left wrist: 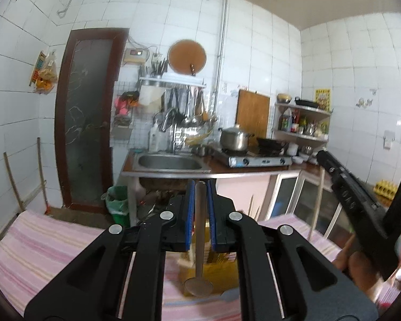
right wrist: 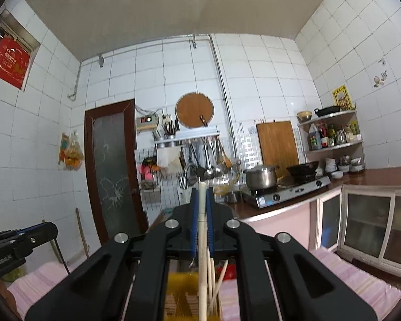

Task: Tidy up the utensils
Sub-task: 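Lower the chopstick and metal spoon into the holder and open both tools, then withdraw both open tools from the holder toward the cloth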

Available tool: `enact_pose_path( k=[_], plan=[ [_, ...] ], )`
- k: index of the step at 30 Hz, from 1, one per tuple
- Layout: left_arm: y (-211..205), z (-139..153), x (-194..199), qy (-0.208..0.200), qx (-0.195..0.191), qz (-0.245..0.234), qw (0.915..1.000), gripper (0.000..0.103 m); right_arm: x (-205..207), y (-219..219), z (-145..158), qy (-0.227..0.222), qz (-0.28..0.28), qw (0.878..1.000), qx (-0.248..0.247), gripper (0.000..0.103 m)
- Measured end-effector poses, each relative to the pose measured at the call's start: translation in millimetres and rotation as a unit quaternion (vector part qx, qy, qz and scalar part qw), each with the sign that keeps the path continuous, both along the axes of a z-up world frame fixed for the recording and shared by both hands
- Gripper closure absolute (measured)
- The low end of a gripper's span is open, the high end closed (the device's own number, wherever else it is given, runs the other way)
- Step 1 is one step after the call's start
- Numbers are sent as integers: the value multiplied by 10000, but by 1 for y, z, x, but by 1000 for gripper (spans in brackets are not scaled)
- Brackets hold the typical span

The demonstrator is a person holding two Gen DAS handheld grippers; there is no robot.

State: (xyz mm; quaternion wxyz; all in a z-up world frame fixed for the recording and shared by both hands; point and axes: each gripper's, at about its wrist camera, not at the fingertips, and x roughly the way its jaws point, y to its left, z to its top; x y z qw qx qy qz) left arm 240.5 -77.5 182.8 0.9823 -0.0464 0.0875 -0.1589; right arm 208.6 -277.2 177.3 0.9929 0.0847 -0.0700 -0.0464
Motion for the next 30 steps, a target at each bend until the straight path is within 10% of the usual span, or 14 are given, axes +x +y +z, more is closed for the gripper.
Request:
enact_pose_path(
  k=[8,26,28,30],
  plan=[
    [-30,9,51,-246,34,127,9996,95,56,-7,12,-272,-68,9996,13,97],
    [-30,-66,124,491,229,356,9979,95,123,-8,-42,194,90,9997,-142,97],
    [-19,-65,118,585,264,400,9971,83,121,-9,-50,374,145,9990,-209,97],
    [-10,-65,110,660,276,448,9964,51,117,-9,-56,577,133,9978,-296,94]
  ],
)
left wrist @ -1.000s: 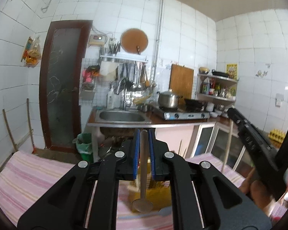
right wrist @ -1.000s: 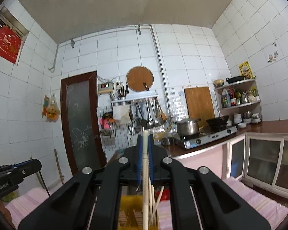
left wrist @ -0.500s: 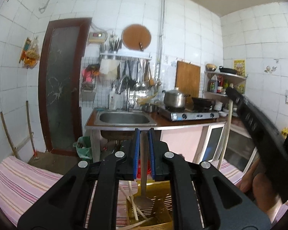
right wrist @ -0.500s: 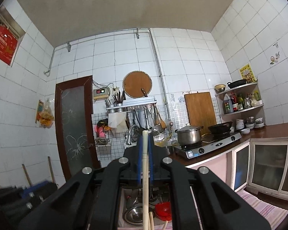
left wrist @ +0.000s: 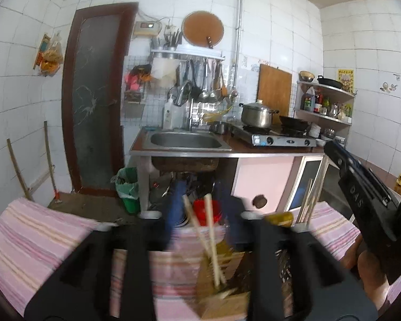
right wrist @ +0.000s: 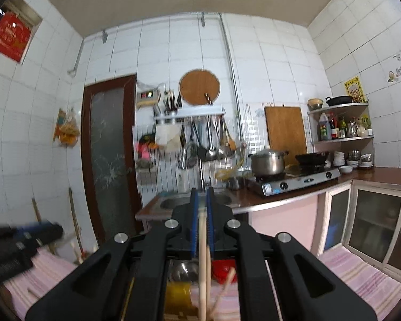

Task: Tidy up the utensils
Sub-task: 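Withdraw both open tools from the holder toward the cloth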

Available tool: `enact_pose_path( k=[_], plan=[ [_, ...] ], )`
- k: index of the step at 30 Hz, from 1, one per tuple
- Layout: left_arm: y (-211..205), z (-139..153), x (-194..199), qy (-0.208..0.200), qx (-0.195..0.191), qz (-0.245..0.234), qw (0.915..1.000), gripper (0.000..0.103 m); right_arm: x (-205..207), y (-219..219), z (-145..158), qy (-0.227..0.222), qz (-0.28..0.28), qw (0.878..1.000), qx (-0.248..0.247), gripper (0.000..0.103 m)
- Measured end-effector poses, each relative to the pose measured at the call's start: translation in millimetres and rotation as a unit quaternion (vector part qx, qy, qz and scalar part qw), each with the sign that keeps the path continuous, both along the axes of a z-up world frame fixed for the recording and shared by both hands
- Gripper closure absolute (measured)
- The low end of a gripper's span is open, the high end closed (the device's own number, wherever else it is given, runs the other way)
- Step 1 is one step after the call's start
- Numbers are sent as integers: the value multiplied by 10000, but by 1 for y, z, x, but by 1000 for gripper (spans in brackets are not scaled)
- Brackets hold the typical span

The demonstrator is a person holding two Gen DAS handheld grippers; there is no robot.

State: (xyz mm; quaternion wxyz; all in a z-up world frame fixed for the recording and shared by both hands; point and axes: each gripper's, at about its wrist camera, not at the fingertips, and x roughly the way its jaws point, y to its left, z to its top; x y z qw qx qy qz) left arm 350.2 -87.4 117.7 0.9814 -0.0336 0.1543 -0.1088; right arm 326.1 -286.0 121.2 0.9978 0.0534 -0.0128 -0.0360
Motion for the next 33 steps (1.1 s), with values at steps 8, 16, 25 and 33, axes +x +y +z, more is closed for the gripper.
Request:
enact_pose_path(
  k=[8,16,25,33],
  plan=[
    [40,-10,-54,161,317,292,9989,5,-51,-5,-14,895,-286,9956,-58,34],
    [84,-43,-91,790,229,399,9958,5,-105,19,-49,1940,-57,9808,-198,25],
    [111,-94,-113,1485,215,554,9871,5,-122,58,-104,2829,315,9567,-612,23],
    [104,-119,-112,1793,540,544,9808,5,-136,65,-138,3305,471,9408,-585,23]
  ],
)
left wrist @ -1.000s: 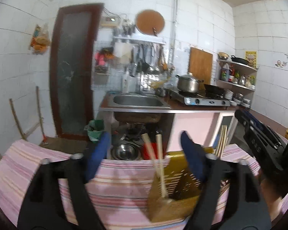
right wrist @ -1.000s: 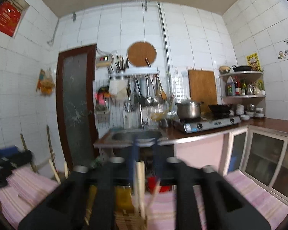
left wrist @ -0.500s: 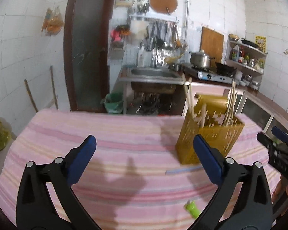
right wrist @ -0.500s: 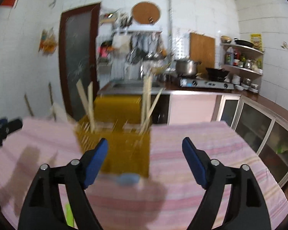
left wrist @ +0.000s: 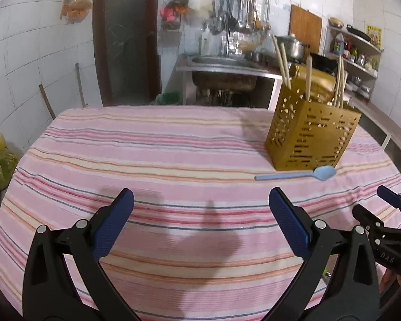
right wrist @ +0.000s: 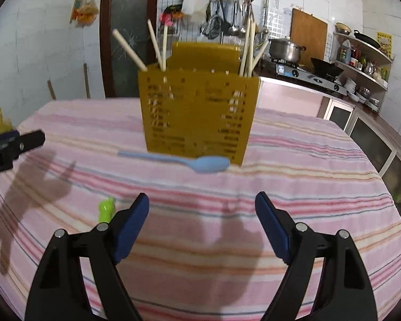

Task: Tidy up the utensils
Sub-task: 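Withdraw both open tools from the holder toward the cloth, then close the left tool on the handle of the light blue spoon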

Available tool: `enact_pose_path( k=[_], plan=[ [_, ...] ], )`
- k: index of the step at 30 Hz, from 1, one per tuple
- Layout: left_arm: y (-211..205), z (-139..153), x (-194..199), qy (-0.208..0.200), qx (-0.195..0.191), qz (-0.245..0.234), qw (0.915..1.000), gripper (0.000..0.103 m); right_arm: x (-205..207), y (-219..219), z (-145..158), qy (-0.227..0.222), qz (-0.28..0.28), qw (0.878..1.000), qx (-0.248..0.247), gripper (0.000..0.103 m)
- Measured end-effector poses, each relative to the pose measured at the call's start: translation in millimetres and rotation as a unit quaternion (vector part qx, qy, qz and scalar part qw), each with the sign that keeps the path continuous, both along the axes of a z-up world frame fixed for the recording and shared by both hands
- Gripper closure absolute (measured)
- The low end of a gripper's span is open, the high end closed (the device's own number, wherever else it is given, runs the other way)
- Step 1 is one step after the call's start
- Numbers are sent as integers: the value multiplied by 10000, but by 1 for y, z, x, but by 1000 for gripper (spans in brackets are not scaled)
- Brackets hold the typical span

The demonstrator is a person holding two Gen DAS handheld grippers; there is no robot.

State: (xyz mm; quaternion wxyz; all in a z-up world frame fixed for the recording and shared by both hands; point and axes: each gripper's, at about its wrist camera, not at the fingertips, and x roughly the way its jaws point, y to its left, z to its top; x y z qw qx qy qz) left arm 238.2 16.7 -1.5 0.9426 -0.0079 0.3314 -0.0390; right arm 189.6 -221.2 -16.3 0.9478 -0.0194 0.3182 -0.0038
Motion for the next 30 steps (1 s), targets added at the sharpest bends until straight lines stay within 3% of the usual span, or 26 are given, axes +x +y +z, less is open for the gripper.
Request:
enact_pose_path(
  k=[5,9,14,15,20,24,30],
  plan=[
    [3,-14,3,142,-37,23,9999,5,6,-26,-3,101,-220,9995,194,23],
    [-1,-15,10,-36,-113,-90,9999,5,13,-40,-5,171,-346,9985,398,23],
    [-19,-16,31,-188,140,-889,9958,9,15,-52,-11,206,-389,9968,674,23],
    [-24,-18,38,-171,250,-1095,9935,11,15,-54,-11,210,-405,9964,713,23],
    [-41,-36,71,382,136,-1922,9805,44,16,-65,-12,220,-490,9943,917,23],
    [-52,-53,92,805,7,-2384,9678,44,18,-72,-16,287,-538,9919,1111,23],
    [-74,-54,103,715,201,-3035,9499,45,21,-74,-19,343,-565,9901,1239,23]
  ],
)
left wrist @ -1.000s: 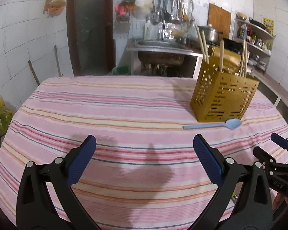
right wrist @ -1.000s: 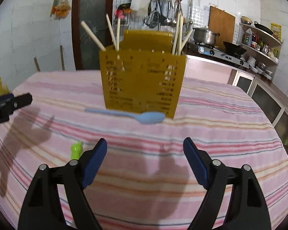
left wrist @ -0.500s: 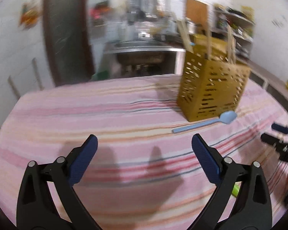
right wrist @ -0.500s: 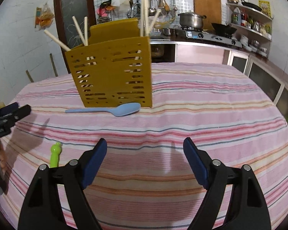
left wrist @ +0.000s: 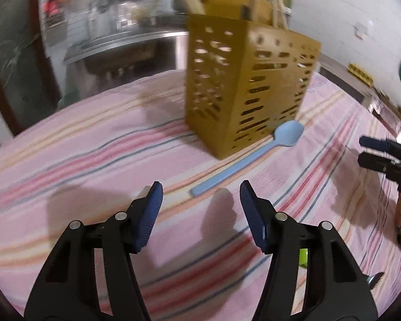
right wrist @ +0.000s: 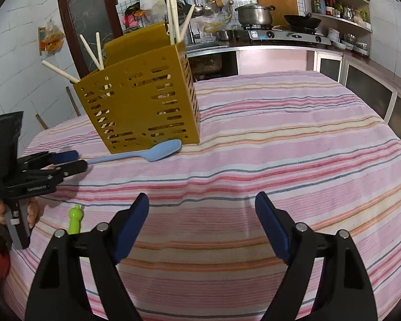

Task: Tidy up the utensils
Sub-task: 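Close the left tool on the handle of the light blue spoon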

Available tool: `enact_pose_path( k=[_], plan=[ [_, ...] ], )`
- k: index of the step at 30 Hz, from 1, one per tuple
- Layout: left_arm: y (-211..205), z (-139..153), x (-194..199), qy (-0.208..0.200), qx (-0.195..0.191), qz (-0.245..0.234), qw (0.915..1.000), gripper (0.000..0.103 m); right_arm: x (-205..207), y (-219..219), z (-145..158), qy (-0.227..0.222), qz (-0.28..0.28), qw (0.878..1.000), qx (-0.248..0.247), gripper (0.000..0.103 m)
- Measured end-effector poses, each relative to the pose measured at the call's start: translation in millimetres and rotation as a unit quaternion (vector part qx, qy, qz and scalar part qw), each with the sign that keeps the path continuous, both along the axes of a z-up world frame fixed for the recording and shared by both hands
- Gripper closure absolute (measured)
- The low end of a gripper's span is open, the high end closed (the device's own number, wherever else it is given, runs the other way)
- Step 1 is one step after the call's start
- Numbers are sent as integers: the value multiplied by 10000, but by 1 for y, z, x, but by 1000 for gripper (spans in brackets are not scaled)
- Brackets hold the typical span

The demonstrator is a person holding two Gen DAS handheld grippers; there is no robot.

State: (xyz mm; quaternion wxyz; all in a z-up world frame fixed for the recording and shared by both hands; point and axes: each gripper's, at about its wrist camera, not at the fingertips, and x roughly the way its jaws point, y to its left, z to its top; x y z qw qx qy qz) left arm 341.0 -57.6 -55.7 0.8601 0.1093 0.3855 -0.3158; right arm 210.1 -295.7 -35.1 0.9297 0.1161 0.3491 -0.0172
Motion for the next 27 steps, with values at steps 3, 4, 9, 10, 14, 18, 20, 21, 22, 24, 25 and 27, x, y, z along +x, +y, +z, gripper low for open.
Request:
enact_pose_path(
  k=[3,4,9,10,14,18,20,21,22,24,25,27],
  plan=[
    [-12,-6,4,136,192,-302,9993,55,-2,-2,2,-63,-73,10000,8,23],
    [-16,-6,4,101,240,-364,9990,55,-2,-3,2,-74,-100,9999,22,23],
    [-29,-8,4,130,214,-653,9976,70,0,-8,-2,-15,-184,9998,121,23],
    [-30,-8,3,106,230,-673,9974,72,1,-8,-3,3,-183,9997,138,23],
    [-34,-7,-4,12,319,-807,9962,88,0,-10,-2,-14,-217,9996,172,23],
    [-40,-6,-20,-219,564,-1018,9930,91,0,-12,-2,-26,-225,9995,226,23],
    [-42,-6,-25,-241,618,-1076,9920,92,0,-14,-3,-8,-244,9992,305,23],
    [-43,-5,-27,-237,613,-1097,9918,92,0,-15,-4,-7,-256,9991,329,23],
    [-42,-5,-30,-242,612,-1110,9916,92,1,-16,-4,-9,-269,9990,353,23],
    [-40,-4,-34,-240,588,-1092,9920,93,0,-18,-4,-25,-293,9988,384,23],
    [-38,-4,-36,-213,570,-1068,9924,93,0,-18,-4,-39,-302,9987,398,23],
    [-29,-4,-42,-153,523,-1012,9934,93,-1,-18,-4,-59,-299,9987,416,23]
  ],
)
